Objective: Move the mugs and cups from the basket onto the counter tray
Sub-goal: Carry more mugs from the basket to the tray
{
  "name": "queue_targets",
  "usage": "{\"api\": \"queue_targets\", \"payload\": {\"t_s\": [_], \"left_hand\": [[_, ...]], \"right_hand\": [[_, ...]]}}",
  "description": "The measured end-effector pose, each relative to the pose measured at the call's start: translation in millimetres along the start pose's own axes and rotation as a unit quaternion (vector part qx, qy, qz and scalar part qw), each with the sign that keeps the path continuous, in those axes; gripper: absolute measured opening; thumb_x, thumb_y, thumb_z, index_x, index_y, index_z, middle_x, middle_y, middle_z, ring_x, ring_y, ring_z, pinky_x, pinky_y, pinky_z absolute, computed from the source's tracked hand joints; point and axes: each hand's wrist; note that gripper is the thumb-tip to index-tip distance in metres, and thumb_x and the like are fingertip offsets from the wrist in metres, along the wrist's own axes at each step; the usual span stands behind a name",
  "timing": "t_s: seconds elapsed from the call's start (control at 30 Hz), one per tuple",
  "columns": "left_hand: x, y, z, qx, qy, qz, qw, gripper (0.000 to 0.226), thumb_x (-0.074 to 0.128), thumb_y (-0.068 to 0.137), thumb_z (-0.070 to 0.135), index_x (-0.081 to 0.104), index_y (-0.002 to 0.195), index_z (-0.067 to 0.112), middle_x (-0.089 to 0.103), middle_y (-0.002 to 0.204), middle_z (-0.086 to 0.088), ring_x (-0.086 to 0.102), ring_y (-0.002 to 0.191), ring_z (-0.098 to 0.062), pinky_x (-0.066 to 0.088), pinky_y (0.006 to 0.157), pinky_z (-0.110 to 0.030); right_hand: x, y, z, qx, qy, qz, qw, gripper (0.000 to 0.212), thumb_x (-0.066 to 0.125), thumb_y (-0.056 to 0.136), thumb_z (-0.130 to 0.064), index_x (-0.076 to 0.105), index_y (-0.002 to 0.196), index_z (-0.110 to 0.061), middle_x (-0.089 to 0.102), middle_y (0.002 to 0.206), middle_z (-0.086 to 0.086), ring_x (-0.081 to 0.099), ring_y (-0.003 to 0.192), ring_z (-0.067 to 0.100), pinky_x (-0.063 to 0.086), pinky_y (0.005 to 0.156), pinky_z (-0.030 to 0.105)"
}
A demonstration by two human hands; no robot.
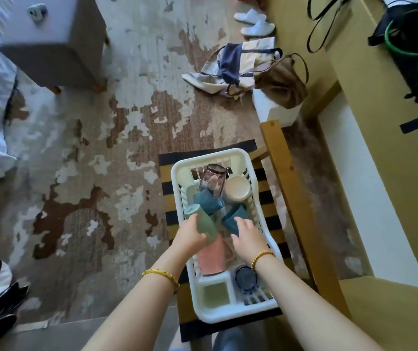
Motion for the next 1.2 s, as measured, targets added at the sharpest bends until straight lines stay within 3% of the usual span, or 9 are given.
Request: {"api": "queue_targets", "payload": {"t_s": [0.13, 0.3, 0.4, 0.5, 0.6, 0.73, 0.87, 1.03, 1.2], "left_hand": [[6.8, 20.2, -4.6, -0.026, -0.041, 0.022, 0.999, 0.06, 0.051, 0.083, 0.009, 0.029, 0.139, 0.014, 0.05, 0.126, -0.016, 0.055, 0.096, -0.025, 0.043, 0.067, -0.028], [6.4, 41.8, -11.0, -0.044, -0.031, 0.048, 0.997, 0.066, 0.045, 0.086, 0.004, 0.019, 0.146, 0.016, 0.048, 0.134, -0.014, 0.054, 0.111, -0.028, 0.046, 0.075, -0.029], [6.3, 48.0, -15.9, -0.004, 0.114, 0.081, 0.99, 0.054, 0.043, 0.087, 0.003, 0.032, 0.139, 0.013, 0.046, 0.133, -0.011, 0.045, 0.119, -0.028, 0.046, 0.086, -0.036], [5.0, 57.3, -22.9, 0.062, 0.291, 0.12, 0.947, 0.034, 0.047, 0.089, 0.01, 0.047, 0.123, 0.014, 0.056, 0.124, -0.005, 0.043, 0.116, -0.026, 0.042, 0.086, -0.036], [3.8, 68.4, -29.3, 0.097, 0.326, 0.117, 0.933, 0.028, 0.052, 0.087, 0.011, 0.052, 0.115, 0.016, 0.062, 0.119, -0.001, 0.044, 0.12, -0.024, 0.036, 0.092, -0.035], [5.2, 72.8, -34.5, 0.115, 0.306, 0.121, 0.937, 0.045, 0.059, 0.081, 0.011, 0.05, 0.124, 0.018, 0.06, 0.126, -0.002, 0.039, 0.129, -0.023, 0.031, 0.1, -0.035], [6.7, 69.1, -38.7, 0.123, 0.263, 0.124, 0.949, 0.052, 0.052, 0.084, 0.008, 0.043, 0.134, 0.019, 0.054, 0.136, -0.002, 0.029, 0.139, -0.022, 0.024, 0.108, -0.035], [7.6, 62.0, -39.4, 0.128, 0.197, 0.129, 0.963, 0.051, 0.041, 0.087, 0.003, 0.045, 0.135, 0.019, 0.054, 0.136, -0.002, 0.029, 0.139, -0.023, 0.026, 0.11, -0.036], [11.4, 49.6, -36.3, 0.116, -0.035, 0.15, 0.981, 0.038, 0.045, 0.095, 0.011, 0.053, 0.131, 0.016, 0.048, 0.141, -0.004, 0.038, 0.133, -0.021, 0.032, 0.109, -0.03]], "right_hand": [[8.0, 29.9, -3.1, -0.013, 0.015, -0.077, 0.997, 0.053, 0.043, 0.096, -0.025, 0.024, 0.145, -0.016, 0.031, 0.149, 0.007, 0.034, 0.135, 0.024, 0.033, 0.109, 0.041], [19.4, 65.2, -19.3, -0.03, 0.027, -0.135, 0.99, 0.055, 0.053, 0.093, -0.026, 0.032, 0.141, -0.012, 0.037, 0.145, 0.01, 0.04, 0.131, 0.026, 0.034, 0.107, 0.039], [34.8, 79.9, -25.4, -0.015, 0.042, -0.153, 0.987, 0.057, 0.06, 0.088, -0.027, 0.035, 0.136, -0.011, 0.042, 0.139, 0.013, 0.044, 0.126, 0.029, 0.039, 0.106, 0.042], [53.8, 88.3, -25.8, 0.001, 0.046, -0.15, 0.988, 0.068, 0.065, 0.084, -0.029, 0.028, 0.139, -0.013, 0.037, 0.141, 0.015, 0.038, 0.13, 0.031, 0.036, 0.108, 0.046], [67.3, 94.8, -22.9, 0.013, 0.054, -0.153, 0.987, 0.092, 0.07, 0.078, -0.037, 0.012, 0.145, -0.016, 0.025, 0.148, 0.013, 0.03, 0.135, 0.031, 0.031, 0.11, 0.048], [83.6, 100.0, -24.2, 0.039, 0.073, -0.133, 0.988, 0.108, 0.076, 0.067, -0.048, 0.005, 0.144, -0.021, 0.02, 0.15, 0.011, 0.028, 0.135, 0.032, 0.029, 0.11, 0.05], [92.6, 99.4, -23.5, 0.046, 0.088, -0.058, 0.993, 0.101, 0.075, 0.059, -0.056, 0.02, 0.137, -0.024, 0.038, 0.141, 0.006, 0.042, 0.126, 0.029, 0.036, 0.103, 0.047], [94.1, 96.1, -26.5, 0.047, 0.089, -0.024, 0.995, 0.093, 0.076, 0.059, -0.052, 0.024, 0.131, -0.024, 0.04, 0.135, 0.005, 0.043, 0.123, 0.028, 0.039, 0.102, 0.046], [87.8, 82.7, -28.6, 0.036, 0.126, 0.016, 0.991, 0.092, 0.076, 0.062, -0.049, 0.023, 0.133, -0.022, 0.036, 0.136, 0.006, 0.038, 0.123, 0.027, 0.038, 0.1, 0.041]]}}
Point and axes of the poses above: each hand's wrist, its own y-axis towards the middle knuckle, its own x-axis out of the palm, z = x × y
